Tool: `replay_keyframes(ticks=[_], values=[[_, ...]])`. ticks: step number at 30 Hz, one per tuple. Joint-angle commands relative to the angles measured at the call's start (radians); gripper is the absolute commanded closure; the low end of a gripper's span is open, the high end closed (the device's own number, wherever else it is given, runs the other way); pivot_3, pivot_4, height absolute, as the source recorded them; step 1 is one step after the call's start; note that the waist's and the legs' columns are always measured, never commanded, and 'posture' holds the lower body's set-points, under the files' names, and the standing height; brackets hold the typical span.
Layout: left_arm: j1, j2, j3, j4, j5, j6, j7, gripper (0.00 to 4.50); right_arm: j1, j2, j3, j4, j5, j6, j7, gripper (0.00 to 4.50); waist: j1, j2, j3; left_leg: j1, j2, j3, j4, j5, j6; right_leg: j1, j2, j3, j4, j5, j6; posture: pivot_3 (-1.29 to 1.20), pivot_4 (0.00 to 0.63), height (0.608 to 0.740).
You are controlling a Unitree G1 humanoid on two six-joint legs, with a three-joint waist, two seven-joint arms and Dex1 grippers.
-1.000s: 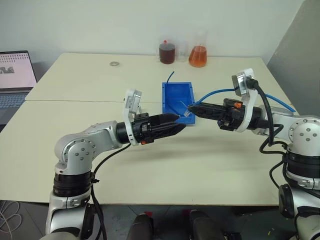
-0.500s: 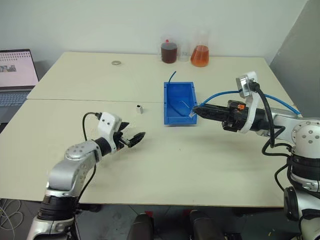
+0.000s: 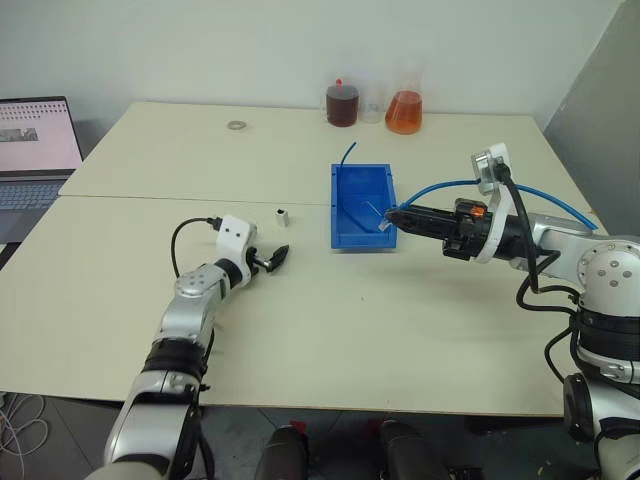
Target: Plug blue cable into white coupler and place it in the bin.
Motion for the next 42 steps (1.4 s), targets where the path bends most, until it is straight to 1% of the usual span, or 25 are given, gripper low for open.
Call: replay_keyframes(ticks=[1,8,14,18,21,25,26,27,28,32,36,42], values=[[-0.073,-0.020,0.013,0.178,0.035,-0.086,0.025,0.04,-0.025,-0.008,-0.025,-0.018,0.003,-0.014,-0.007,4.27,-0.003,0.000,0.000,0.000,0.000,0.000,0.000,0.000,0.000,0.000,0.000,0.000,0.000,0.000,0.000,0.00,0.150,0.740],[-0.176,-0.050,0.019,0.372,0.058,-0.178,0.007,0.04,-0.020,-0.020,-0.026,-0.029,-0.006,-0.013,-0.017,4.27,-0.004,0.000,0.000,0.000,0.000,0.000,0.000,0.000,0.000,0.000,0.000,0.000,0.001,0.000,0.000,0.00,0.150,0.740],[-0.234,-0.054,0.034,0.458,0.067,-0.226,-0.009,0.04,-0.018,-0.019,-0.032,-0.037,0.007,-0.008,-0.033,4.27,-0.004,0.000,0.000,0.000,0.000,0.000,0.000,0.000,0.000,0.000,0.000,0.000,0.001,0.000,0.000,0.00,0.150,0.740],[-0.270,-0.059,0.019,0.503,0.092,-0.248,-0.031,0.04,-0.017,-0.015,-0.033,-0.037,0.008,-0.008,-0.041,4.27,-0.004,0.000,0.000,0.000,0.000,0.000,0.000,0.000,0.000,0.000,0.000,-0.001,0.001,0.000,0.000,0.00,0.150,0.740],[-0.284,-0.059,0.017,0.525,0.109,-0.260,-0.044,0.53,-0.017,-0.014,-0.033,-0.035,0.010,-0.008,-0.046,4.27,-0.004,0.000,0.000,0.000,0.000,0.000,0.000,0.000,0.000,0.000,0.000,-0.001,0.001,0.000,0.000,0.00,0.150,0.740],[-0.297,-0.053,0.024,0.544,0.121,-0.271,-0.040,1.44,-0.016,-0.008,-0.034,-0.035,0.014,-0.008,-0.055,4.27,-0.005,0.000,0.000,0.000,0.000,-0.001,0.000,0.000,0.000,0.000,0.000,-0.001,0.001,0.000,0.000,0.00,0.150,0.740],[-0.299,-0.052,0.027,0.547,0.123,-0.271,-0.039,1.56,-0.016,-0.006,-0.034,-0.035,0.015,-0.008,-0.057,4.27,-0.005,0.000,0.000,0.000,0.000,-0.001,0.000,0.000,0.000,0.000,0.000,-0.001,0.001,0.000,0.000,0.00,0.150,0.740],[-0.301,-0.051,0.029,0.550,0.126,-0.271,-0.036,1.81,-0.016,-0.005,-0.035,-0.035,0.016,-0.009,-0.058,4.27,-0.006,0.000,0.000,0.000,0.000,-0.001,0.000,0.000,0.000,0.000,0.000,-0.001,0.001,0.000,0.000,0.00,0.150,0.740],[-0.302,-0.051,0.031,0.551,0.127,-0.271,-0.035,1.96,-0.015,-0.005,-0.035,-0.035,0.016,-0.009,-0.059,4.27,-0.006,0.000,0.000,0.000,0.000,-0.001,0.000,0.000,0.000,0.000,0.000,-0.001,0.001,0.000,0.000,0.00,0.150,0.740],[-0.303,-0.051,0.038,0.555,0.130,-0.269,-0.030,2.89,-0.015,-0.001,-0.034,-0.031,0.012,-0.013,-0.062,4.27,-0.008,0.000,0.000,0.000,0.000,-0.001,0.000,0.000,0.000,0.000,0.001,-0.001,0.001,0.000,0.000,0.00,0.150,0.740],[-0.303,-0.051,0.048,0.555,0.126,-0.269,-0.019,3.71,-0.013,-0.001,-0.034,-0.029,0.006,-0.019,-0.062,4.27,-0.009,0.000,0.000,0.000,0.000,-0.001,0.000,0.000,0.000,0.000,0.001,0.000,0.002,0.000,0.000,0.00,0.150,0.740],[-0.304,-0.042,0.054,0.552,0.127,-0.272,-0.017,3.72,-0.012,-0.003,-0.031,-0.028,-0.003,-0.027,-0.057,4.27,-0.009,0.000,0.000,0.000,0.000,-0.001,0.000,0.000,0.000,0.000,0.001,0.000,0.002,0.000,0.000,0.00,0.150,0.740]])
